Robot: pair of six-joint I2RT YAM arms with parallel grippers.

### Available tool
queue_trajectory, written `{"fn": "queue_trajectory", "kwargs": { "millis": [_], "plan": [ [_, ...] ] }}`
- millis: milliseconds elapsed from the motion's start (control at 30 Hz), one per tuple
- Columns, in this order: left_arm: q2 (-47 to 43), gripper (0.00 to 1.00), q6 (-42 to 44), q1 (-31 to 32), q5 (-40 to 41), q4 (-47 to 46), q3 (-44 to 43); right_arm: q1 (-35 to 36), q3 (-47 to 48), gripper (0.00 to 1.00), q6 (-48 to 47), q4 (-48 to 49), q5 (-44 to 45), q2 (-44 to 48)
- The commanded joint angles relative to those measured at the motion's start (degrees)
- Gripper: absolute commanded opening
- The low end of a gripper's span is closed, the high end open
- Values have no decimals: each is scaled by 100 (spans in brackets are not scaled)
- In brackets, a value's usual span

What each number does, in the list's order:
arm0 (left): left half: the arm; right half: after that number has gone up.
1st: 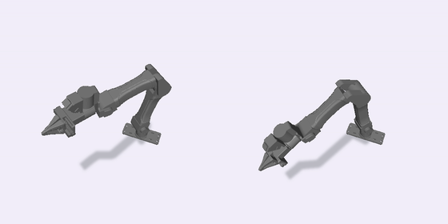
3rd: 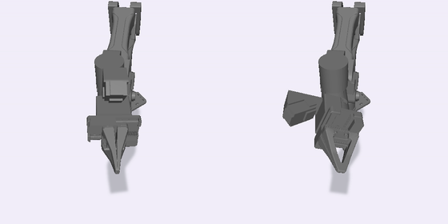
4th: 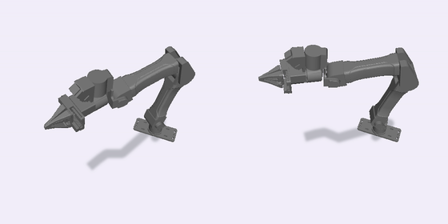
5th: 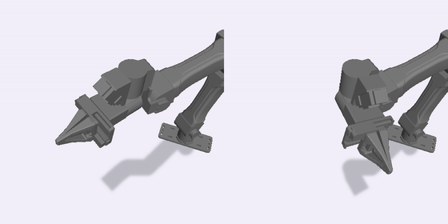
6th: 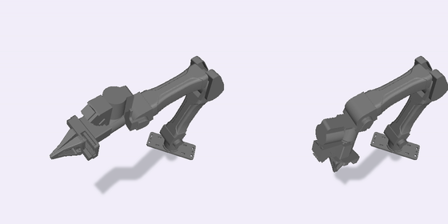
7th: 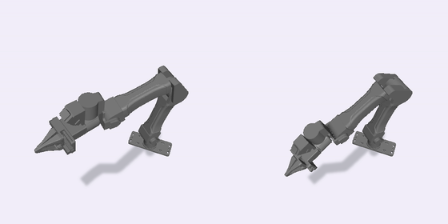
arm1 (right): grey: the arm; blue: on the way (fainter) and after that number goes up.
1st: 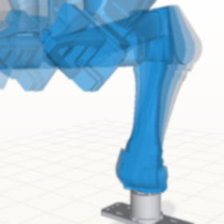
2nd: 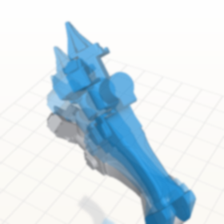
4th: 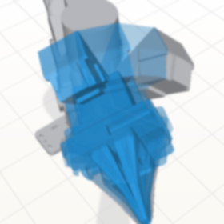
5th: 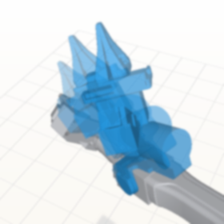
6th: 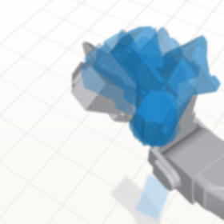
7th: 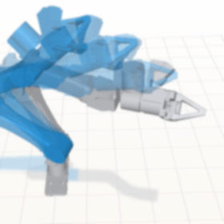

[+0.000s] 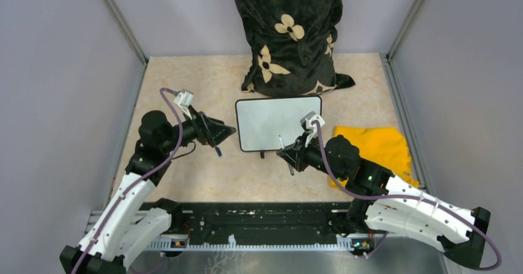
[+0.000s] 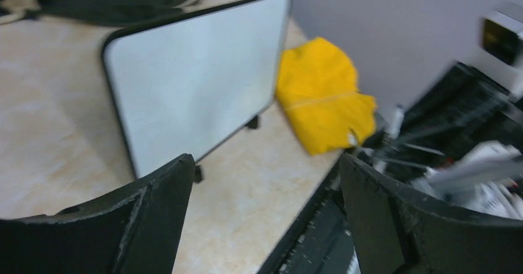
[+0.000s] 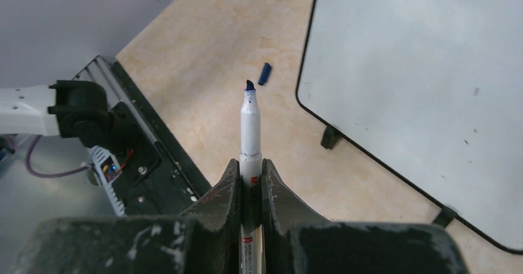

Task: Write a sentence on the whiteboard
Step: Place the pen cap at the center of the board.

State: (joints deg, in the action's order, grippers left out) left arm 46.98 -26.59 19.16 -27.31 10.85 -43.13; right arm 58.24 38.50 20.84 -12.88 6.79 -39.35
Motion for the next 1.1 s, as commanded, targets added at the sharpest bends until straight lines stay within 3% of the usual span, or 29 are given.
{"fn": "queue_trajectory", "kwargs": {
  "millis": [0,233,700,1067],
  "plan": [
    [-339,95,-932,122,-2419,-2898,854,-14,328,0,-269,636,-1109,-40],
    [-124,96,-1114,891,-2802,-3989,1096,-19,241,0,84,1243,-2167,-435],
    [580,85,-1113,1566,-3005,-4171,884,-14,316,0,304,1786,-2748,-1044],
    [887,62,-1062,1839,-2889,-4240,740,-14,316,0,276,1774,-2764,-1153]
  ]
}}
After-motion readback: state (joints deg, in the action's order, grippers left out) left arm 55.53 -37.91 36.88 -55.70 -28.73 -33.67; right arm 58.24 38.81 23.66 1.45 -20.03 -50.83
